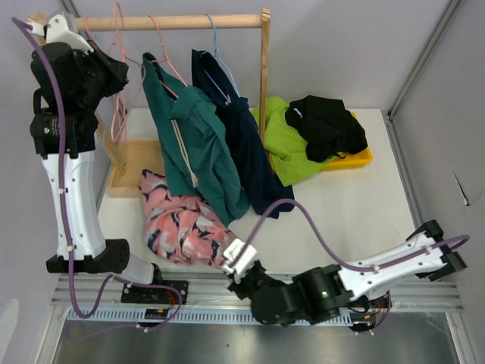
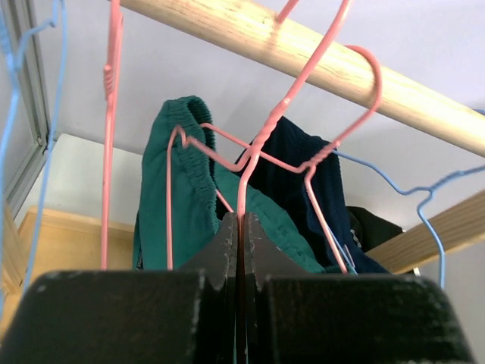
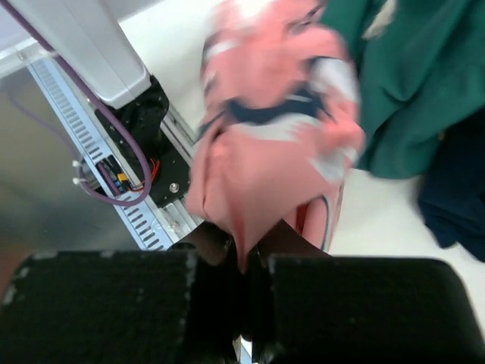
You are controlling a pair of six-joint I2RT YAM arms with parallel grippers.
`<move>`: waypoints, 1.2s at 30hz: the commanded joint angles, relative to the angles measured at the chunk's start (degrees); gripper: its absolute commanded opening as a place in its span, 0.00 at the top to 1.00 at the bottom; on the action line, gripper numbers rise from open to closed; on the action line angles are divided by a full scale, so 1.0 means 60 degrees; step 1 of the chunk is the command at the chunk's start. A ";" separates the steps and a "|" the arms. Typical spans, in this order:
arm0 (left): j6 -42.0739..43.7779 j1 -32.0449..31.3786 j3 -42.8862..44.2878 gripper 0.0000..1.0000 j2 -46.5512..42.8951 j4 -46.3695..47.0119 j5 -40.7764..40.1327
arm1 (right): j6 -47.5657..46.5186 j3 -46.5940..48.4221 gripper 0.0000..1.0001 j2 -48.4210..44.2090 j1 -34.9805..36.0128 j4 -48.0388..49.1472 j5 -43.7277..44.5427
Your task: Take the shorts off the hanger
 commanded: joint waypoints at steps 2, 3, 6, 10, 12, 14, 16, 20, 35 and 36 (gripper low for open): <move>0.0288 -0.0045 0.0547 1.00 0.0324 0.0740 -0.0216 | 0.0238 0.0330 1.00 -0.1028 0.1311 -0.0918 0.2860; 0.0332 -0.0045 0.0547 1.00 0.0354 0.0814 -0.0216 | 0.0252 0.0505 1.00 -0.1145 0.1431 -0.1354 0.3415; 0.0449 0.0014 0.0795 1.00 0.0690 0.0830 -0.0231 | -0.0038 0.0930 1.00 -0.1599 0.1477 -0.1828 0.4047; 0.0464 0.0087 0.0840 1.00 0.1071 0.0742 -0.0217 | -0.2686 0.0946 1.00 -0.2258 0.1039 -0.0015 0.4096; 0.0450 0.0102 0.0344 1.00 0.0970 0.0814 -0.0057 | -0.3988 0.1077 1.00 -0.2537 0.0193 0.0761 0.3454; 0.0391 0.0087 -0.0446 0.98 0.0649 0.1281 0.0032 | -0.4608 0.1617 1.00 -0.2611 -0.0701 0.0911 0.2751; 0.0376 0.0102 -0.1706 0.83 0.0048 0.1895 0.0120 | -0.4933 0.2798 1.00 -0.2348 -0.2524 0.0314 0.1477; 0.0508 0.0160 -0.2441 0.82 -0.0262 0.2060 0.0091 | -0.5372 0.5068 1.00 -0.1383 -0.5769 -0.0770 -0.0721; 0.0479 0.0585 -0.2514 0.87 -0.0026 0.2103 0.0750 | -0.4788 1.1522 1.00 0.3233 -1.3125 -0.1405 -0.4092; 0.0479 0.0600 -0.2660 0.87 -0.0114 0.2205 0.0765 | -0.4439 1.1580 1.00 0.3379 -1.3636 -0.1330 -0.4500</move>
